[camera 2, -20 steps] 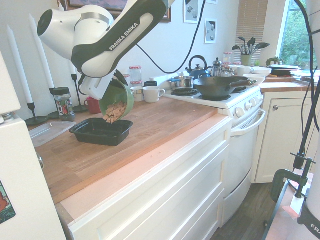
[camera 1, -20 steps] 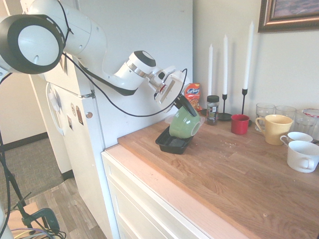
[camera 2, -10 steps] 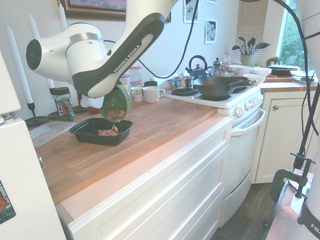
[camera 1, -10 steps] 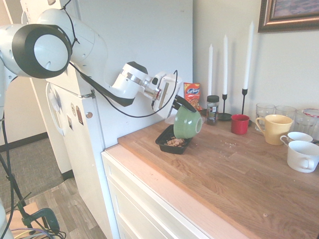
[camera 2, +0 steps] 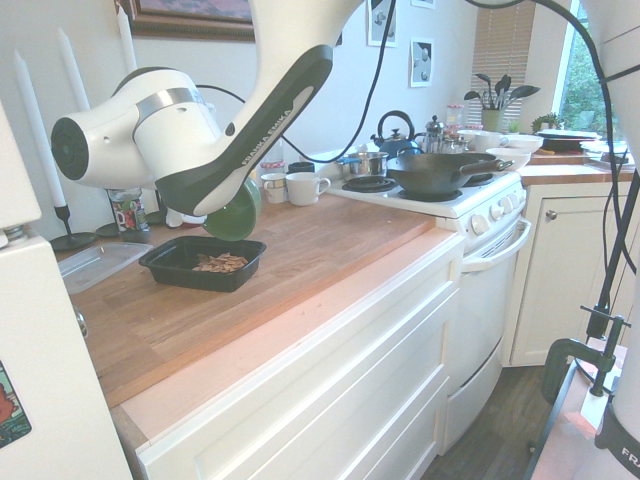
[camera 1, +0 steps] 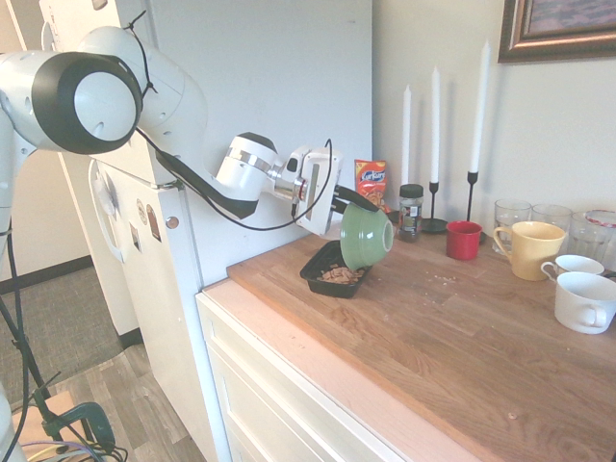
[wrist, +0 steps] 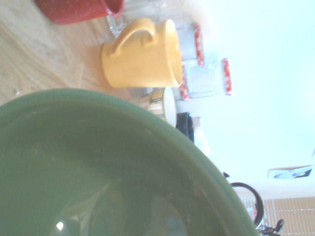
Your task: Pour the cereal into the box
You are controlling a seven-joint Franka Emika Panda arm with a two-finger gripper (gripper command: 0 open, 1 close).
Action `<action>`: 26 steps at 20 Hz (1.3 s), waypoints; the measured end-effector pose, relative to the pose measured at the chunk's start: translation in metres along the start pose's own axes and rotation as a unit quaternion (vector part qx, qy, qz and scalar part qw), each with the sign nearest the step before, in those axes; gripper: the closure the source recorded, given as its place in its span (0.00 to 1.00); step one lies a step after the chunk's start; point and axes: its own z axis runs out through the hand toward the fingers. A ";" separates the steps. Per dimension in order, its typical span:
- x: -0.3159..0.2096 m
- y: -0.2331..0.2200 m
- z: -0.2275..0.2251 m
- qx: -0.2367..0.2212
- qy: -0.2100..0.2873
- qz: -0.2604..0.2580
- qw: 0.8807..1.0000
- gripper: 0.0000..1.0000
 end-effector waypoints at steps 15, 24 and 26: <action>0.051 0.101 0.065 0.110 -0.279 0.157 0.941 1.00; -0.004 0.182 0.228 0.232 -0.479 0.249 0.809 1.00; -0.028 0.190 0.259 0.261 -0.514 0.269 0.772 1.00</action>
